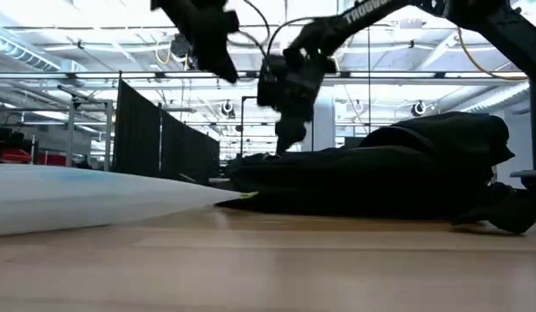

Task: Unpack backpack
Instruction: Remove the cellphone from the black backpack

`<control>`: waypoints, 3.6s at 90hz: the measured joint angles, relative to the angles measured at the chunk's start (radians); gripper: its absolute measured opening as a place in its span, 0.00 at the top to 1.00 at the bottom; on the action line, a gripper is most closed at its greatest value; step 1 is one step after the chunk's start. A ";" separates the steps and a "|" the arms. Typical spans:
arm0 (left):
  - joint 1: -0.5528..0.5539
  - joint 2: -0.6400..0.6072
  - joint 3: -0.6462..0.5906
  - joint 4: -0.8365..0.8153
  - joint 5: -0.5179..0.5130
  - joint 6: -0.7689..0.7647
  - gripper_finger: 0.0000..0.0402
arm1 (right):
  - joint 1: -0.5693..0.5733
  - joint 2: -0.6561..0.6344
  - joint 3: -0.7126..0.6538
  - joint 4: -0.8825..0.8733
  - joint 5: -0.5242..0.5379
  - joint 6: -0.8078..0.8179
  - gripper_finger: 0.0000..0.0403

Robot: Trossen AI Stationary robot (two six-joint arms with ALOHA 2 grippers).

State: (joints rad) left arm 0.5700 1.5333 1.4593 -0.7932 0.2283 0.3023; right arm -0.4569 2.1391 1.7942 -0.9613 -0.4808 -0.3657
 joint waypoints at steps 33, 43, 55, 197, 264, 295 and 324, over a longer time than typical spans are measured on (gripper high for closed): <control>0.090 0.169 -0.123 0.188 0.033 0.002 0.64 | -0.007 0.002 -0.250 0.350 0.081 0.236 0.65; 0.097 0.220 -0.158 0.184 0.033 0.017 0.64 | 0.017 0.000 -0.253 0.248 0.061 0.203 0.65; 0.098 0.249 -0.184 0.186 0.033 0.021 0.64 | 0.051 -0.001 -0.255 0.229 0.047 0.168 0.65; -0.091 0.398 -0.244 0.027 0.414 -0.106 0.64 | 0.118 -0.052 -0.255 0.118 0.352 0.518 0.65; 0.023 0.200 -0.075 0.003 0.181 -0.132 0.64 | 0.090 -0.245 -0.297 0.169 0.279 0.505 0.63; 0.186 0.387 -0.075 0.094 0.305 0.012 0.64 | 0.087 -0.214 -0.547 0.602 0.249 1.088 0.42; 0.125 0.530 -0.076 0.201 0.370 -0.009 0.64 | 0.119 -0.212 -0.558 0.646 0.507 1.320 0.39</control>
State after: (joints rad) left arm 0.6955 2.0638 1.3838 -0.5926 0.5986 0.2935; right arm -0.3379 1.9273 1.2358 -0.3151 0.0262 0.9546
